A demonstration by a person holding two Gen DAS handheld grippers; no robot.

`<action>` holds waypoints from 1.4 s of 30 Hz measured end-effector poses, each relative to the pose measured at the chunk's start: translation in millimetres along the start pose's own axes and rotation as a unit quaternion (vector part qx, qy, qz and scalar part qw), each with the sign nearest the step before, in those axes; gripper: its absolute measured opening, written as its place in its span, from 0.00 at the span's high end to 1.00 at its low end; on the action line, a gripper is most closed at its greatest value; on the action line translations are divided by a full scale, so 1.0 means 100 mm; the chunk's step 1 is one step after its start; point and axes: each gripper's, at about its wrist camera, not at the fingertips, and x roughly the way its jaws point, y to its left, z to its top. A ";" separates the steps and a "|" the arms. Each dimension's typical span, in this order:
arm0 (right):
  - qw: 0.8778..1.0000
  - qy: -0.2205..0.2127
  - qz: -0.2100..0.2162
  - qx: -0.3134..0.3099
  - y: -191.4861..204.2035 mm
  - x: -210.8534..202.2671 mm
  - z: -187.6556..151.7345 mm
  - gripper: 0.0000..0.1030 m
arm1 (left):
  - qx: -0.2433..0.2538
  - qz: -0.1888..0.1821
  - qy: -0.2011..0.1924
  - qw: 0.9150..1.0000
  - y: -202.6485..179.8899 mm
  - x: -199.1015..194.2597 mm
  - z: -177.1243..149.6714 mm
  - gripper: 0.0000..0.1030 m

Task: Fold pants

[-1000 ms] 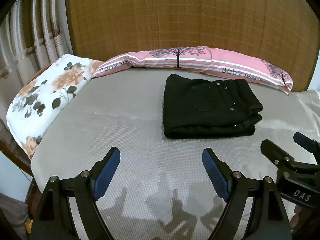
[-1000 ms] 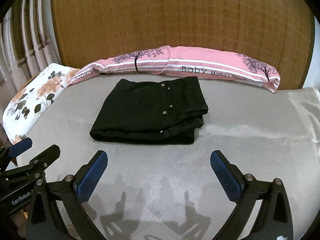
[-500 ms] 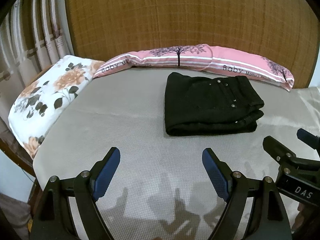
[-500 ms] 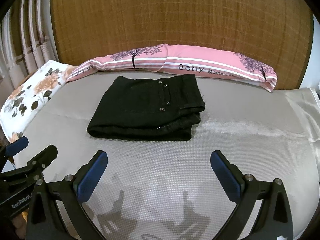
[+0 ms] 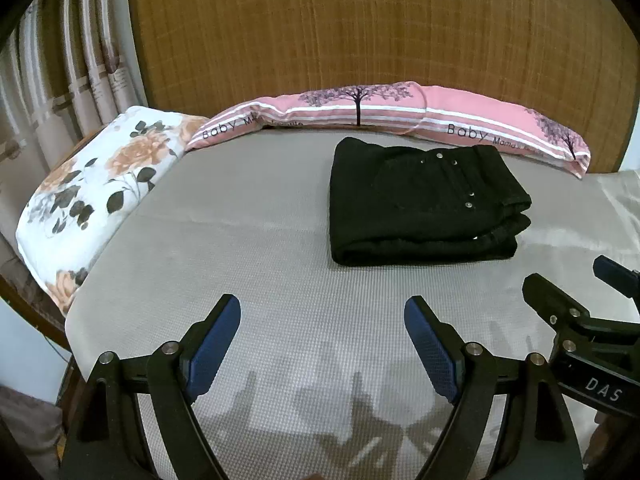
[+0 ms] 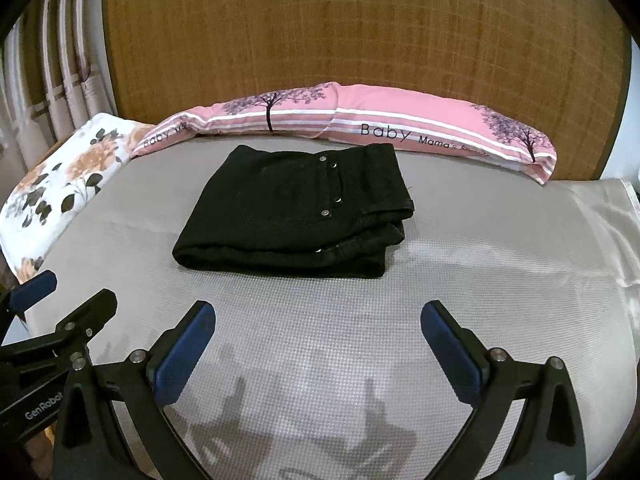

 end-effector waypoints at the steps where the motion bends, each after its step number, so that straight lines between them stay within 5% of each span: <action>1: 1.000 0.001 0.000 0.000 0.00 0.00 0.00 0.01 | 0.000 0.000 0.001 1.000 0.00 0.01 0.01 0.18; 42: 1.000 0.016 -0.004 -0.012 -0.05 0.11 0.08 0.01 | 0.024 -0.007 0.015 1.000 -0.03 0.11 0.10 0.18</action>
